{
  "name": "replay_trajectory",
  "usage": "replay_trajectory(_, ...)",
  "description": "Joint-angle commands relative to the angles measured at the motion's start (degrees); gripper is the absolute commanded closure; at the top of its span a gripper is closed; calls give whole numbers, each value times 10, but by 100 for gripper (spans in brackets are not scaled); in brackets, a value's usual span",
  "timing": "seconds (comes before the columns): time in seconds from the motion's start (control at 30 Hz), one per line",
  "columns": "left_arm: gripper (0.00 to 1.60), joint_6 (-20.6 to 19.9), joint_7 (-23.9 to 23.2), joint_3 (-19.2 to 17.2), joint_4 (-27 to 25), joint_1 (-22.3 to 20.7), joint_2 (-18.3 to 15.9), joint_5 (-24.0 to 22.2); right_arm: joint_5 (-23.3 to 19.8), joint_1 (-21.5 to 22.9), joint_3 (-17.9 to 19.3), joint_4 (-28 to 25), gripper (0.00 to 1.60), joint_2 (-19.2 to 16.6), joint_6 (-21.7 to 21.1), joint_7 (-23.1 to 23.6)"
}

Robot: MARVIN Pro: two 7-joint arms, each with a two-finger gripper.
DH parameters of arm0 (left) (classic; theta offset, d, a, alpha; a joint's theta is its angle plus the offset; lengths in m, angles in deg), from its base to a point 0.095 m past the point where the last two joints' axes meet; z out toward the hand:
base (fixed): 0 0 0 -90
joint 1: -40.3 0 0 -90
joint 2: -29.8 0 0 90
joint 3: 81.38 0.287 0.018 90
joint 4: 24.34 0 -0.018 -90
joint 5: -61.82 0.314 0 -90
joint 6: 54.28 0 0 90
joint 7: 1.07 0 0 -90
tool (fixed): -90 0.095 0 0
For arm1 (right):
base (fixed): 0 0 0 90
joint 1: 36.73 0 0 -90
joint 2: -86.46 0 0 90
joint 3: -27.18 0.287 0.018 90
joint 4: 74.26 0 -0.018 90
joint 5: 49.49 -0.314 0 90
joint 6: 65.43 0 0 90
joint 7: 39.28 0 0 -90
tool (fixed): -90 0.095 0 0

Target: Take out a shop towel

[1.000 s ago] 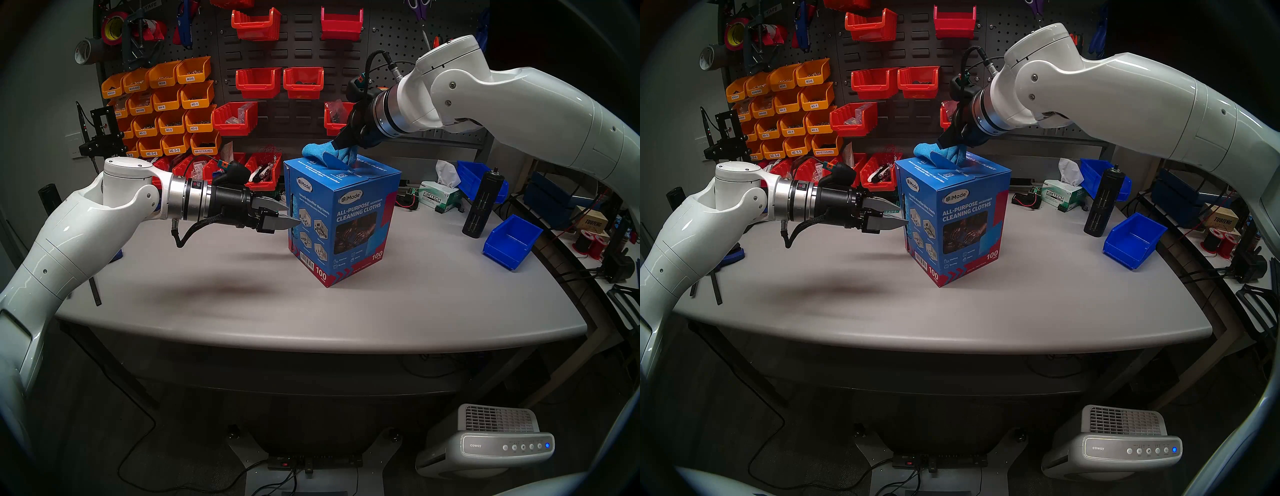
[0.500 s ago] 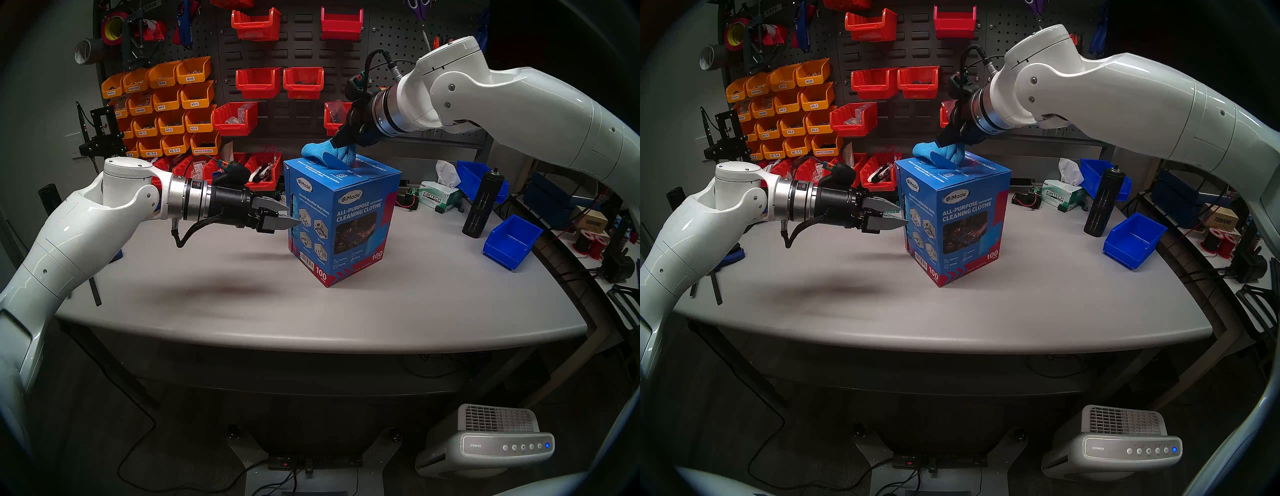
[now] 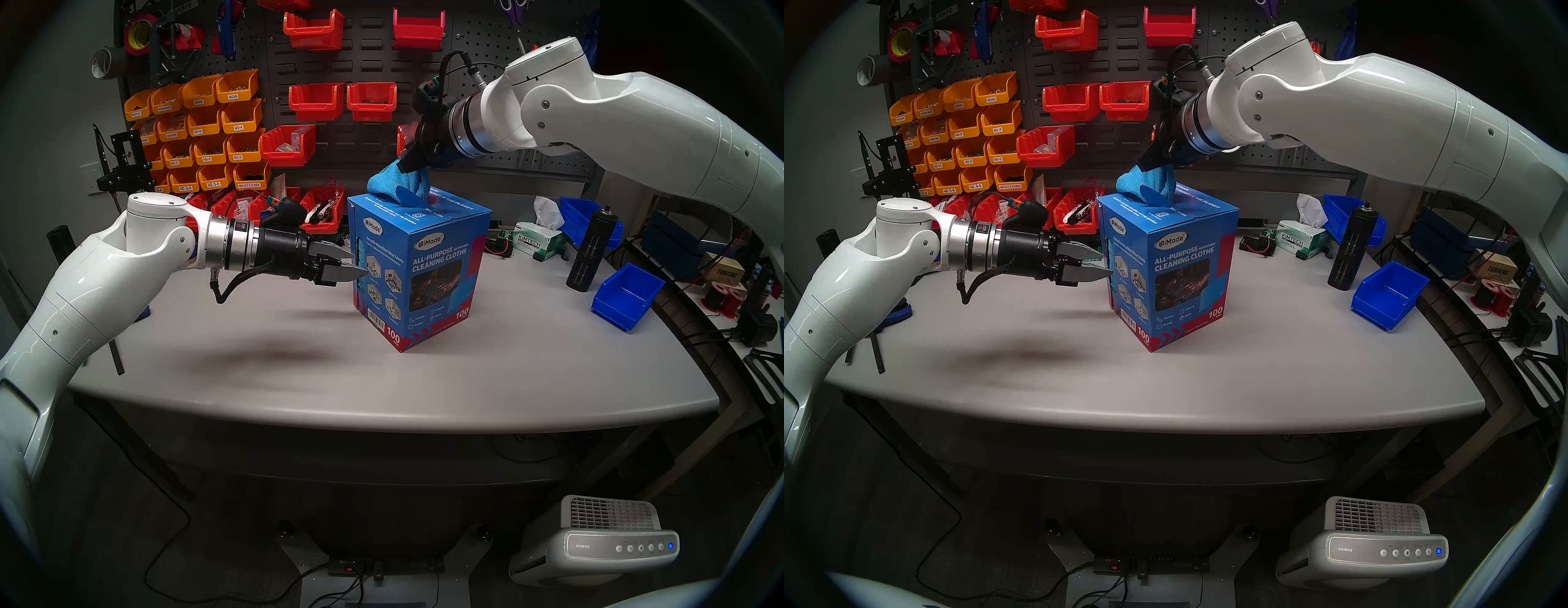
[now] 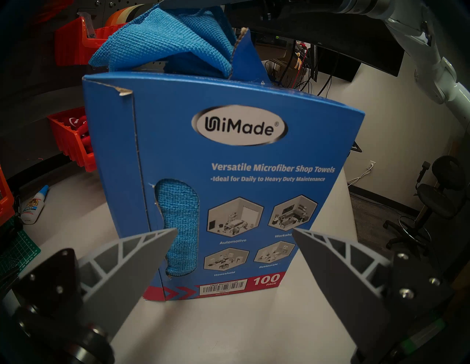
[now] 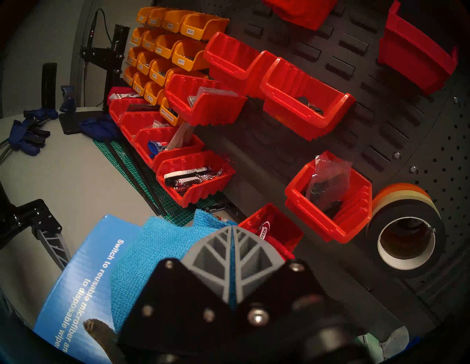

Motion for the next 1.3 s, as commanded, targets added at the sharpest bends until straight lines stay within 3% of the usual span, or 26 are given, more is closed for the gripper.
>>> replay_trajectory(0.0, 0, 2, 0, -14, -2, -16, -2, -4, 32, 36, 21, 26, 160, 6, 19, 17)
replay_trajectory(1.27, 0, 2, 0, -14, -2, -16, -2, -4, 123, 64, 27, 179, 160, 80, 88, 148)
